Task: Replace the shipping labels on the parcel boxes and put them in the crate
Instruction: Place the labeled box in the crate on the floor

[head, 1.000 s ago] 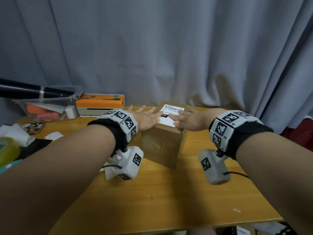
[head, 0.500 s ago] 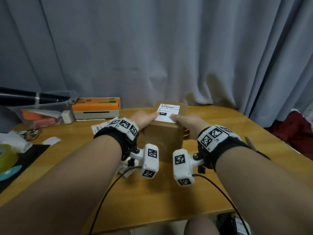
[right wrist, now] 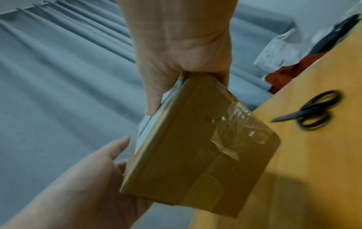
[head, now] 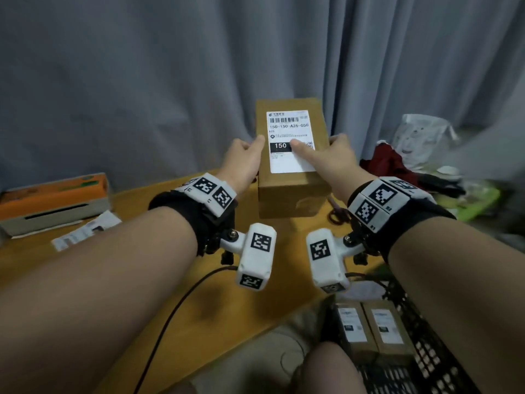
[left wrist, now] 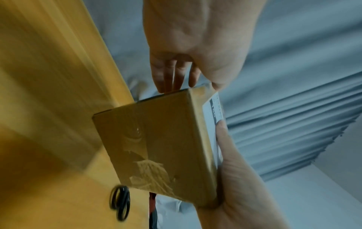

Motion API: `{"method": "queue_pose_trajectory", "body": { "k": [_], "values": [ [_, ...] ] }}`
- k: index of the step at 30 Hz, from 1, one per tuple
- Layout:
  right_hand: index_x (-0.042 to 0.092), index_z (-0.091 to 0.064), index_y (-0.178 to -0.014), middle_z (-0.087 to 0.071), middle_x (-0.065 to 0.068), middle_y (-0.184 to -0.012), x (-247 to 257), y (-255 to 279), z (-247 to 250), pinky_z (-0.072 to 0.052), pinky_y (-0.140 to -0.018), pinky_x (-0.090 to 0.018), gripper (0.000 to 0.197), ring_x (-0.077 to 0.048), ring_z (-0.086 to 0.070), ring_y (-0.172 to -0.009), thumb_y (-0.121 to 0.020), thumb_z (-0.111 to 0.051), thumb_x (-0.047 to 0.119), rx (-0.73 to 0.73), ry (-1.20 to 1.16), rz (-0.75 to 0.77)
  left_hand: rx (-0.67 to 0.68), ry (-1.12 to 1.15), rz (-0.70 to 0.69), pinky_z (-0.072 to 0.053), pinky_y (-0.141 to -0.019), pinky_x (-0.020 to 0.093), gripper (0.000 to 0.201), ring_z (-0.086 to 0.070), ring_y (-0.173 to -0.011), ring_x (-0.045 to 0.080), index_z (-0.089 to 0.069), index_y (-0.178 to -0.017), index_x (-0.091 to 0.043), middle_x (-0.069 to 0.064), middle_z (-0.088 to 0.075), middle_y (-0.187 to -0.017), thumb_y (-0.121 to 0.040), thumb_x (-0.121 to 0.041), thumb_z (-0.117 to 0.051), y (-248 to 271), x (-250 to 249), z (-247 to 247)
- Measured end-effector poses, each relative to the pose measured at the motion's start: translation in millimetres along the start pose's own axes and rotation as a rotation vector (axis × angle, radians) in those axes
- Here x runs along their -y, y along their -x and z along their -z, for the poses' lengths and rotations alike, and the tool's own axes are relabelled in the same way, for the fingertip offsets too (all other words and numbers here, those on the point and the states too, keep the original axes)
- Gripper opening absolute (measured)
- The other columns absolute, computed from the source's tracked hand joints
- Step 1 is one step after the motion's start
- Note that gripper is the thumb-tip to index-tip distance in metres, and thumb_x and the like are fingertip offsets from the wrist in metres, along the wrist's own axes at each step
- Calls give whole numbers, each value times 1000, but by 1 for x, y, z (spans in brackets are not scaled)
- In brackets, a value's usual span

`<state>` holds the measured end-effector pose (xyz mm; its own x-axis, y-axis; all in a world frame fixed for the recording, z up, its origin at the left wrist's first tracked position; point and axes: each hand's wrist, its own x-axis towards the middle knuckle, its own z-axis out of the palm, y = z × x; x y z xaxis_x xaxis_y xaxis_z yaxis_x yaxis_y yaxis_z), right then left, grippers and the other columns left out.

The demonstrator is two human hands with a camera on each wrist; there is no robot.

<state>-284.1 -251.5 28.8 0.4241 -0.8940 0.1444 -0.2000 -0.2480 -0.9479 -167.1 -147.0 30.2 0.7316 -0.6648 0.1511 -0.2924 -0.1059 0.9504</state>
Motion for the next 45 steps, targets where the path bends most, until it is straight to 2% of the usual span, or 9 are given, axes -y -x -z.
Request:
{"method": "queue_pose_trajectory", "body": {
  "k": [10,14,18,23,29,33,39,41,45],
  "values": [
    [21,-45,-110,-65,2,-109,-108,23,166,-58,-80,-42,70,-18,-67,-94,-58,-80,54,-267,-53,-19,244,53,-42,-49,-87,40,30,-58,-92,17,-49,-100,-16,4,-61,-106,-95,-45,-41,53,-13,-183],
    [16,-44,-119,-61,6,-102,-162,31,207,-58,-71,-26,61,-7,-64,-87,-74,-76,43,-409,-185,-100,380,30,-81,-45,-97,41,30,-58,-101,22,-51,-101,-17,7,-61,-108,-93,-45,-45,79,3,-243],
    [18,-48,-115,-61,-1,-116,-206,40,234,-57,-83,-33,75,-13,-64,-97,-62,-71,66,-540,-223,-201,443,42,-135,-48,-93,47,21,-59,-101,24,-52,-93,-26,8,-60,-108,-90,-46,-46,97,28,-284],
    [11,-46,-114,-59,8,-96,-250,51,261,-48,-53,-5,50,2,-59,-78,-84,-65,46,-563,-258,-260,530,21,-148,-47,-95,43,13,-57,-103,20,-55,-95,-27,6,-59,-111,-94,-37,-45,111,56,-323],
    [13,-49,-116,-66,3,-106,-308,57,271,-59,-77,-27,57,-9,-68,-92,-76,-74,44,-606,-230,-307,645,39,-63,-44,-100,38,36,-57,-107,17,-57,-118,-11,4,-63,-112,-100,-34,-37,124,102,-363],
    [13,-61,-107,-70,2,-102,-384,57,251,-58,-82,-35,58,-12,-69,-89,-68,-76,52,-585,-83,-442,737,-118,11,-44,-94,32,37,-58,-109,18,-58,-116,-12,2,-63,-111,-100,-37,-36,120,159,-388],
    [13,-63,-106,-70,-1,-104,-480,55,197,-54,-87,-40,60,-22,-66,-95,-68,-70,59,-511,44,-745,758,-360,56,-39,-78,30,31,-52,-89,18,-56,-103,-7,6,-58,-94,-101,-31,-36,89,233,-413],
    [12,-63,-107,-69,-2,-105,-506,54,185,-52,-84,-34,57,-22,-66,-96,-72,-70,55,-507,49,-821,765,-388,65,-41,-80,33,34,-53,-88,20,-57,-103,-3,10,-59,-96,-100,-31,-37,75,257,-424],
    [8,-59,-110,-66,-3,-104,-552,64,169,-43,-72,-27,50,-21,-63,-93,-79,-70,45,-528,72,-1004,780,-441,121,-37,-70,33,35,-46,-68,18,-49,-80,-7,1,-47,-68,-99,-34,-38,57,301,-444]
  ]
}}
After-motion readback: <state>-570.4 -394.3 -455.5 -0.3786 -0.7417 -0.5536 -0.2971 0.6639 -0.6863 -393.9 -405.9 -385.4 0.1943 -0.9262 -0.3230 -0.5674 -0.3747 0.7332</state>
